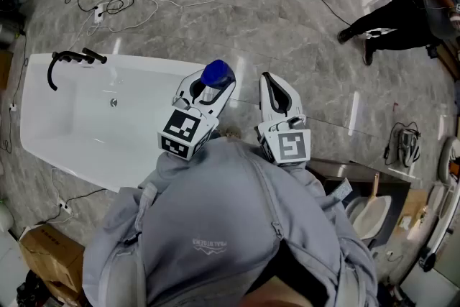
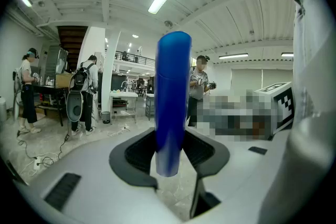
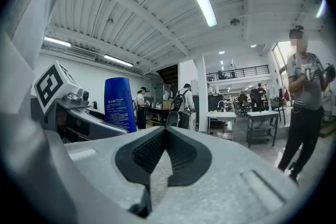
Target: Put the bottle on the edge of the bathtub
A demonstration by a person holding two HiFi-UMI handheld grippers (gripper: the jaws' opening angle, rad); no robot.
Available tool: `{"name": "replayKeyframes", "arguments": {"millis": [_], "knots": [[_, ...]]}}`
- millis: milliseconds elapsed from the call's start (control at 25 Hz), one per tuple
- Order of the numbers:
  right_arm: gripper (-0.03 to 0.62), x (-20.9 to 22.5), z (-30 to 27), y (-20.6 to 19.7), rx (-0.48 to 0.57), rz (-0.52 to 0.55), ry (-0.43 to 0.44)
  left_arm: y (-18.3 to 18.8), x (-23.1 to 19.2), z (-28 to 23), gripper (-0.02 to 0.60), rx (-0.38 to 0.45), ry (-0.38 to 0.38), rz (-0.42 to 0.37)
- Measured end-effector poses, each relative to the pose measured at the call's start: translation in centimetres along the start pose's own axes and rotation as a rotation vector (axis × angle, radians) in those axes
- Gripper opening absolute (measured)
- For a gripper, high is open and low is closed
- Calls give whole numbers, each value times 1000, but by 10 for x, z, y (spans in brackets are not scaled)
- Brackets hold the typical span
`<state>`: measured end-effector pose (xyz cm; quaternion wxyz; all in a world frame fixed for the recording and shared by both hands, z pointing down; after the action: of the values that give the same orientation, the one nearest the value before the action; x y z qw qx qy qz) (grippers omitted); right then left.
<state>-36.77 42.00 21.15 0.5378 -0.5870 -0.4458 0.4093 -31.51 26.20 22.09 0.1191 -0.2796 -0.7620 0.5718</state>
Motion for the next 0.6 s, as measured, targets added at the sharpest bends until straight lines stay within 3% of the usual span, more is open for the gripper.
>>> {"name": "replayKeyframes", "arguments": {"millis": [600], "knots": [[2,6,-14,1,19,-16,11,10,-9,-7,156,23,19,-11]]}}
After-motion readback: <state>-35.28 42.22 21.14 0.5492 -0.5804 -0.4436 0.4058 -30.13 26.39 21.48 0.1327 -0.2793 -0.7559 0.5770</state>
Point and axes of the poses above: the fingertips, and each gripper's own axes: z backward along the fingers, x to its right, y out of its top, the point moved 8 cm from there along z, backward along the fingers, and after that the axes turned 2 degrees about -y, right-handed, at the moved point
